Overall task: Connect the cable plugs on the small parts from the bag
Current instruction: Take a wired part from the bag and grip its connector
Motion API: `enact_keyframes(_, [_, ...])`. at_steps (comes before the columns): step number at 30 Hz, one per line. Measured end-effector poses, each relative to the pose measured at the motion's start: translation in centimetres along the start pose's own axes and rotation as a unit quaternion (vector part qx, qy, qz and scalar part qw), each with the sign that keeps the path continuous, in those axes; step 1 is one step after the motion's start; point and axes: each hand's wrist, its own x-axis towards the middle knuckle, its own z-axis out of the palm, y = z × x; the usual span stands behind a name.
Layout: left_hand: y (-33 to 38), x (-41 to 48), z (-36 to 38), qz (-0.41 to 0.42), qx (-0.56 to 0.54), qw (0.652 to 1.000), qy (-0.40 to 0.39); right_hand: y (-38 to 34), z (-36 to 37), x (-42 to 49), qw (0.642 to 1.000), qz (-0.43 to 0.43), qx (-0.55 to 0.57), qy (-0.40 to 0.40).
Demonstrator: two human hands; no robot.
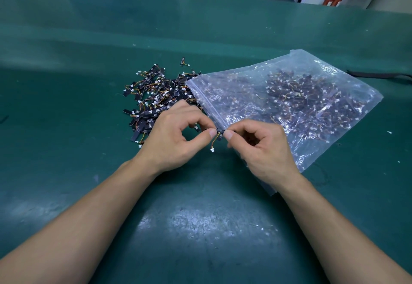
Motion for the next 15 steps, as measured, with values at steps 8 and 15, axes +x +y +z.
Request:
enact_keyframes(8, [0.04,0.0,0.01,0.001,-0.006,1.0,-0.006,0.13,-0.08,-0.03,1.0,-0.002,-0.012,-0.005])
enact_keyframes(15, [0.18,0.09,0.2,0.011,0.005,1.0,-0.004,0.26,-0.19,-0.11,1.0,0.001,-0.002,0.001])
